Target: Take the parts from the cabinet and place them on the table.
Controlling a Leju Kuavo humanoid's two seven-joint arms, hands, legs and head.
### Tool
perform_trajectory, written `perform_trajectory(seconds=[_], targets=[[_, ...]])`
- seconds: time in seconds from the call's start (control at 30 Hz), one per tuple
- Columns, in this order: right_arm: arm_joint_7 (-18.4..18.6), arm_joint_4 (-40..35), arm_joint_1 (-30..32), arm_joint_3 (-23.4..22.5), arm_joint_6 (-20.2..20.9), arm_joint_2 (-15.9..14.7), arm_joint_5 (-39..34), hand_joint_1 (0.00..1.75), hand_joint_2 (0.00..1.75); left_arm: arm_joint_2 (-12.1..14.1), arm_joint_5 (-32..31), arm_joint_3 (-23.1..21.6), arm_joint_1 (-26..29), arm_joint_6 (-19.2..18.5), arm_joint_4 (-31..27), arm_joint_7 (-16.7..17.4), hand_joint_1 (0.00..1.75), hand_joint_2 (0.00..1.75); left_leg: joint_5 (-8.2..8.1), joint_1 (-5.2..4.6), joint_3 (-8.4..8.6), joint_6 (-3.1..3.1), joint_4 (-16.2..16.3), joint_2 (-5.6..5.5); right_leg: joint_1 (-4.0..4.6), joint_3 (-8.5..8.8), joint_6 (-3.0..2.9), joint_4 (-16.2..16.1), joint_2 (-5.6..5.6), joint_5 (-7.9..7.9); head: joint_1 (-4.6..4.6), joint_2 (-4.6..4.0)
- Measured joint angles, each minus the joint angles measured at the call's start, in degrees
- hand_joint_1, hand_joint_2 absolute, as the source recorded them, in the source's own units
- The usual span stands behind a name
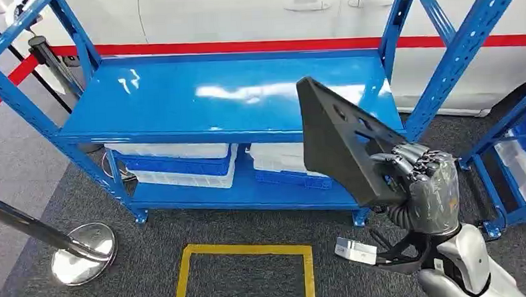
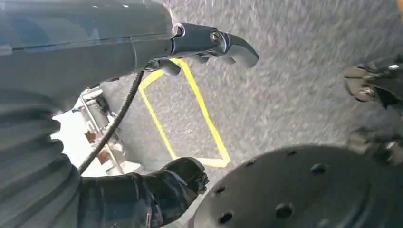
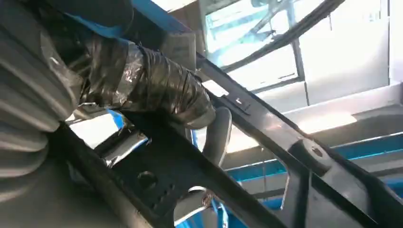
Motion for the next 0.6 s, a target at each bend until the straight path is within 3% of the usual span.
perform_trajectory(seconds=[0.03, 0.07, 0.1, 0.13, 0.2, 0.23, 0.27, 0.37, 0.4, 0.43, 0.47, 0.53, 0.57, 0.6], targets=[[0.6, 0.1, 0.0, 0.0, 0.0, -0.6, -0.2, 1.75, 1.75, 0.0, 0.0, 0.0, 0.0, 0.0, 0.0, -0.2, 0.0, 1.75, -2.35, 0.0, -1.01, -0.06, 4.0, 0.0, 0.25, -0.79, -0.06, 0.0, -0.02, 0.54, 0.0, 0.0], [1.1, 0.3, 0.0, 0.1, 0.0, -1.1, -0.5, 1.75, 1.75, -0.1, -0.1, 0.0, 0.0, 0.0, 0.0, -0.3, 0.0, 1.75, -3.55, 0.0, -1.65, -0.04, 7.7, 0.01, 0.49, -1.6, -0.13, 0.1, -0.02, 1.13, 0.0, 0.0], [1.5, 0.5, 0.0, 0.2, 0.0, -1.7, -0.7, 1.75, 1.75, -0.1, -0.1, 0.0, 0.0, -0.1, 0.0, -0.3, 0.0, 1.75, -3.08, -0.01, -1.3, 0.09, 9.1, 0.0, 0.67, -2.31, -0.13, 0.1, -0.03, 1.6, 0.0, 0.0], [1.8, 0.7, 0.0, 0.3, 0.0, -2.2, -0.8, 1.75, 1.75, -0.1, -0.2, 0.0, 0.1, -0.2, 0.0, -0.5, 0.0, 1.75, -1.54, -0.02, 0.22, 0.26, 8.1, -0.01, 0.81, -2.96, -0.09, 0.1, -0.03, 2.12, 0.0, 0.0], [2.4, 1.0, -0.1, 0.4, 0.0, -3.8, -1.7, 1.75, 1.75, 0.0, -0.5, 0.0, 0.1, -0.2, 0.0, -0.9, 0.0, 1.75, 2.18, -0.15, 6.85, 0.84, -1.0, -0.09, 0.86, -4.11, 0.23, 0.2, 0.03, 3.02, 0.0, 0.02], [2.7, 1.1, -0.1, 0.4, 0.0, -4.4, -2.1, 1.75, 1.75, 0.0, -0.7, 0.0, 0.1, -0.3, 0.0, -1.0, 0.0, 1.75, 2.3, -0.17, 10.33, 1.09, -6.2, -0.25, 0.83, -4.34, 0.44, 0.3, 0.02, 3.33, 0.0, 0.0], [2.9, 1.2, -0.2, 0.4, 0.0, -5.1, -2.4, 1.75, 1.75, 0.0, -0.8, 0.0, 0.1, -0.3, 0.0, -1.2, 0.0, 1.75, 1.11, -0.55, 12.41, 1.14, -9.5, -0.51, 1.0, -4.78, 0.87, 0.3, 0.04, 3.64, 0.02, 0.0], [3.1, 1.4, -0.3, 0.4, 0.0, -6.1, -2.7, 1.75, 1.75, 0.0, -0.9, 0.1, 0.2, -0.3, 0.0, -1.2, 0.0, 1.75, 1.78, -1.17, 11.93, 1.6, -10.1, -0.67, 0.45, -4.83, 2.03, -0.3, 0.02, 5.15, 0.02, 0.02], [3.1, 1.5, -0.3, 0.4, 0.0, -6.5, -2.7, 1.75, 1.75, 0.1, -1.0, 0.2, 0.2, -0.3, 0.0, -1.2, 0.0, 1.75, 2.59, -0.92, 11.46, 2.15, -10.8, -0.52, 0.6, -4.99, 2.43, -0.3, 0.13, 5.3, 0.06, 0.02], [3.1, 1.6, -0.3, 0.4, 0.0, -6.8, -2.7, 1.75, 1.75, 0.1, -0.9, 0.3, 0.1, -0.4, 0.0, -1.2, 0.0, 1.75, 3.25, -0.77, 11.54, 2.75, -11.1, -0.08, 0.31, -5.46, 2.48, 0.8, 0.18, 3.51, 0.04, 0.0], [3.1, 1.6, -0.4, 0.4, 0.0, -7.1, -2.7, 1.75, 1.75, 0.1, -0.9, 0.3, 0.1, -0.4, 0.0, -1.2, 0.0, 1.75, 3.7, -0.83, 10.86, 3.44, -11.1, -0.06, 0.42, -6.47, 2.52, 3.6, 0.07, 0.4, 0.09, 0.0], [3.1, 1.8, -0.4, 0.5, 0.0, -7.2, -2.7, 1.75, 1.75, 0.1, -0.9, 0.4, 0.2, -0.4, 0.0, -1.2, 0.0, 1.75, 4.58, -1.07, 9.61, 3.86, -10.9, 0.15, 0.37, -8.93, 2.79, 11.7, 0.12, -5.34, 0.09, 0.0], [3.1, 1.9, -0.3, 0.6, 0.0, -7.3, -2.7, 1.75, 1.75, 0.1, -0.9, 0.4, 0.2, -0.4, 0.0, -1.2, 0.0, 1.75, 4.98, -1.16, 8.87, 3.89, -10.7, 0.19, 0.34, -9.79, 2.91, 15.4, 0.08, -6.84, 0.09, 0.0], [3.1, 2.1, -0.3, 0.7, 0.0, -7.3, -2.7, 1.75, 1.75, 0.1, -0.9, 0.4, 0.2, -0.4, 0.0, -1.3, 0.0, 1.75, 5.37, -1.21, 8.12, 3.84, -10.5, 0.22, 0.35, -9.8, 2.98, 17.2, 0.08, -6.73, 0.07, 0.0]])
